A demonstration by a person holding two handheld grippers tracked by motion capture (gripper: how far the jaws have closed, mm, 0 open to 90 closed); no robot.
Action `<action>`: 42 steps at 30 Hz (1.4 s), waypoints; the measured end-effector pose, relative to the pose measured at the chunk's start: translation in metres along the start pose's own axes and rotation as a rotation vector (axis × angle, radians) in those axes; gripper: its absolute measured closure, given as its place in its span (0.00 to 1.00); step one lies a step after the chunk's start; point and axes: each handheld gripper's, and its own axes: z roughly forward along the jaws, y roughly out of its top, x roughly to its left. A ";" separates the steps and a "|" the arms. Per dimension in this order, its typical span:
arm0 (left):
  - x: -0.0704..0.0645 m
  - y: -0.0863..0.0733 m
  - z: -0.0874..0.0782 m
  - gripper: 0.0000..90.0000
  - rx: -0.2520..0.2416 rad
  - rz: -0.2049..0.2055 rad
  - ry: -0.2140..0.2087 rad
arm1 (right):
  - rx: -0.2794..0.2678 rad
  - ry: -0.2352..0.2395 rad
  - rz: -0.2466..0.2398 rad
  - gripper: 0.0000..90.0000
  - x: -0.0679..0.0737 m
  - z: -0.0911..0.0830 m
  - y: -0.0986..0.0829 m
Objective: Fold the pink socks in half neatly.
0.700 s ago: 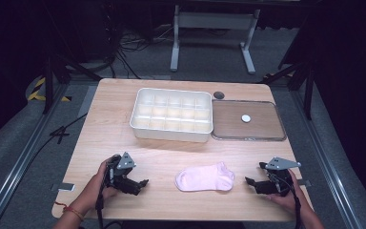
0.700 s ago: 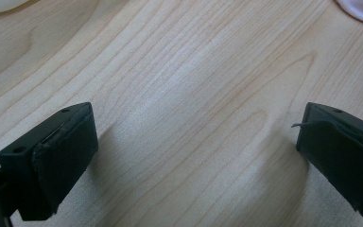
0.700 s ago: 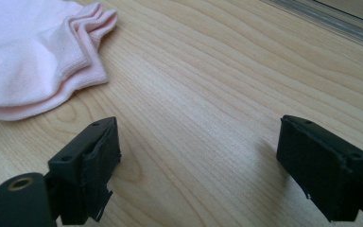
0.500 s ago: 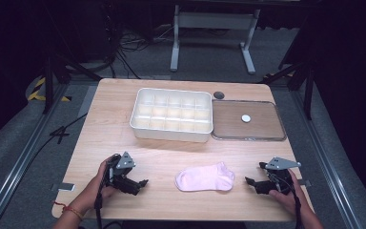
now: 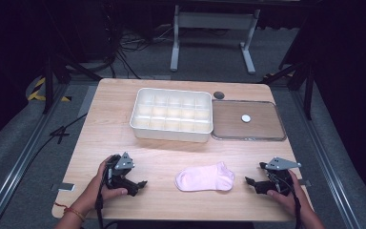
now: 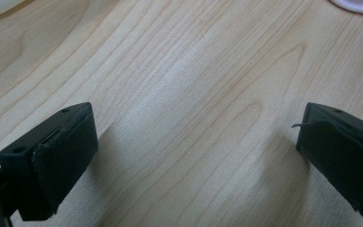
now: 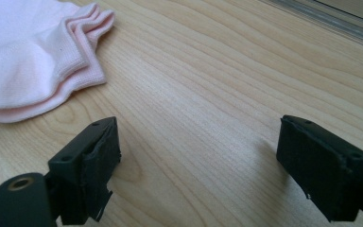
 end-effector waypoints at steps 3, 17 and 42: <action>0.000 0.000 0.000 0.00 0.002 -0.002 0.003 | 0.000 0.006 -0.005 0.16 -0.001 -0.001 -0.001; -0.003 0.005 -0.004 0.18 0.013 -0.023 0.019 | -0.022 0.083 0.038 0.31 -0.008 -0.008 0.000; -0.032 0.046 0.016 0.35 -0.055 -0.043 -0.064 | -0.072 0.202 -0.272 0.80 0.069 0.012 0.064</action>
